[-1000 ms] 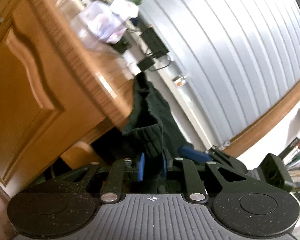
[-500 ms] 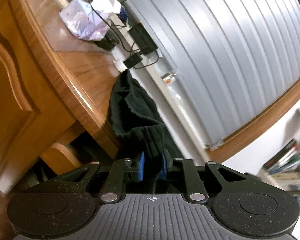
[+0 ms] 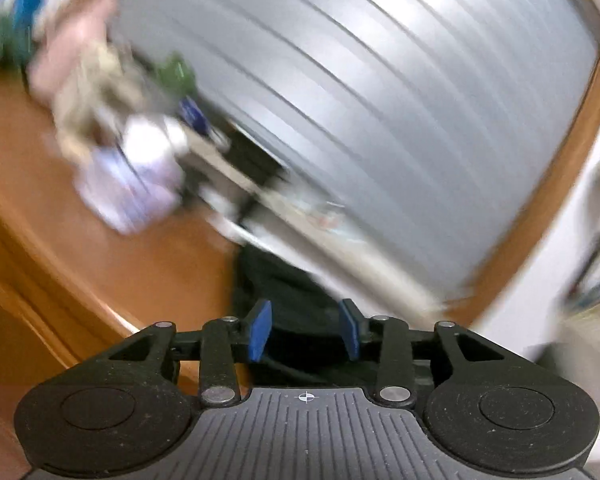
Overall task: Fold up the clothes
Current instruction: 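Hold the black trousers cuff in the right gripper while the left gripper releases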
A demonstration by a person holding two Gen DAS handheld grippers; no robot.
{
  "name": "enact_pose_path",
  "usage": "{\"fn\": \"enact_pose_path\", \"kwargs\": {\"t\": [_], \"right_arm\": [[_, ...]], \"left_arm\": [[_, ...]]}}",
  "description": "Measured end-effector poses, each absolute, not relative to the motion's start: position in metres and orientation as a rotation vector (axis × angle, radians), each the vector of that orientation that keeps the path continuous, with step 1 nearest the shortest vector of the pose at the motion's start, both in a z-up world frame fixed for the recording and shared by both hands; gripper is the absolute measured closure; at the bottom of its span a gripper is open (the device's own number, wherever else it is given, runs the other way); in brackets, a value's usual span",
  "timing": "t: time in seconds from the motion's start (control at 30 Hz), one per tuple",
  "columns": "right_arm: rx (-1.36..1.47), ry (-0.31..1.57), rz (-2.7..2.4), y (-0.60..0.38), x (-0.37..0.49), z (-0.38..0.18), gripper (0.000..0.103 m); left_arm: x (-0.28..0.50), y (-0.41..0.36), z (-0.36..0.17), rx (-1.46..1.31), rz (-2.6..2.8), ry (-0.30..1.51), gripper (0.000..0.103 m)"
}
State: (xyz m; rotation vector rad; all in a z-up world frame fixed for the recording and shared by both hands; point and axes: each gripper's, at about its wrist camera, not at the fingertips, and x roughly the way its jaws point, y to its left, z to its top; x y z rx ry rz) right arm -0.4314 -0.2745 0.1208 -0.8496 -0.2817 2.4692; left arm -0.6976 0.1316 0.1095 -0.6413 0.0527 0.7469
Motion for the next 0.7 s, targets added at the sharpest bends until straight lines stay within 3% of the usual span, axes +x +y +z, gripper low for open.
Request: {"fn": "enact_pose_path", "kwargs": {"t": [0.3,0.5,0.7], "right_arm": [[-0.960,-0.525,2.408,-0.277,-0.435,0.133,0.079],[-0.963,-0.643,2.314,-0.261,-0.420,0.152,0.080],[-1.000,-0.826,2.156,-0.209,-0.401,0.173,0.082]], "left_arm": [[-0.565,0.277,0.091,-0.536,0.611,0.377,0.066],[-0.511,0.301,0.059,-0.405,0.550,0.673,0.075],[-0.512,0.307,0.055,-0.427,0.544,0.695,0.075]]}}
